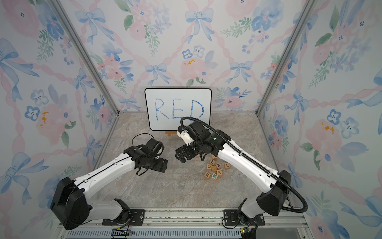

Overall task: Assemble the uppercase word "red" with letter blocks
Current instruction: Move the letter block to the center of the board.

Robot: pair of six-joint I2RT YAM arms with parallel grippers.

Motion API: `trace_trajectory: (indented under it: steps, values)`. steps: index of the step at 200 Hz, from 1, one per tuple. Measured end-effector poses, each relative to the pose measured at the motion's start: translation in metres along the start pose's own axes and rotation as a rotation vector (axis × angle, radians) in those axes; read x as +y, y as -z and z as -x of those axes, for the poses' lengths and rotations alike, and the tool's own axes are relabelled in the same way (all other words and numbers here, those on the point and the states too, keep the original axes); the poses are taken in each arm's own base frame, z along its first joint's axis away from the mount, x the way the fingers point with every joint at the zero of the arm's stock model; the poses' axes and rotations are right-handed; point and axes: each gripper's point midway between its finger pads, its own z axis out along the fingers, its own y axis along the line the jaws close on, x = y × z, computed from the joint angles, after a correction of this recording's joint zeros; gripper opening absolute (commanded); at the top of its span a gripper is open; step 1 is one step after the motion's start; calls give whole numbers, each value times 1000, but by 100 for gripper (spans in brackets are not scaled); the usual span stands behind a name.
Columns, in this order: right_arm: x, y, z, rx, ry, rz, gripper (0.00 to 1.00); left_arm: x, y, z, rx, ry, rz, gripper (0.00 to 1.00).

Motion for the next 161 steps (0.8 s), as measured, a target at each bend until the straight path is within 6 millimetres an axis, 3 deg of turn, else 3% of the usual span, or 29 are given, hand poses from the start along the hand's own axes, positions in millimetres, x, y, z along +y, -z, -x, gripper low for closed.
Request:
trace_trajectory:
  steps: [33, 68, 81, 108, 161]
  values:
    - [16, 21, -9, -22, 8, 30, 97, -2, -20, 3, 25, -18, 10, 92]
    - [29, 38, -25, -30, -1, 58, 97, -1, -41, 2, 48, -27, 29, 77]
    - [30, 39, -30, -25, -11, 61, 97, 0, -49, -1, 63, -31, 39, 70]
    - [29, 33, -39, 6, -25, 55, 97, 1, -60, -4, 83, -34, 49, 71]
    - [25, 31, -39, 11, -30, 37, 97, 1, -66, -4, 80, -39, 48, 69]
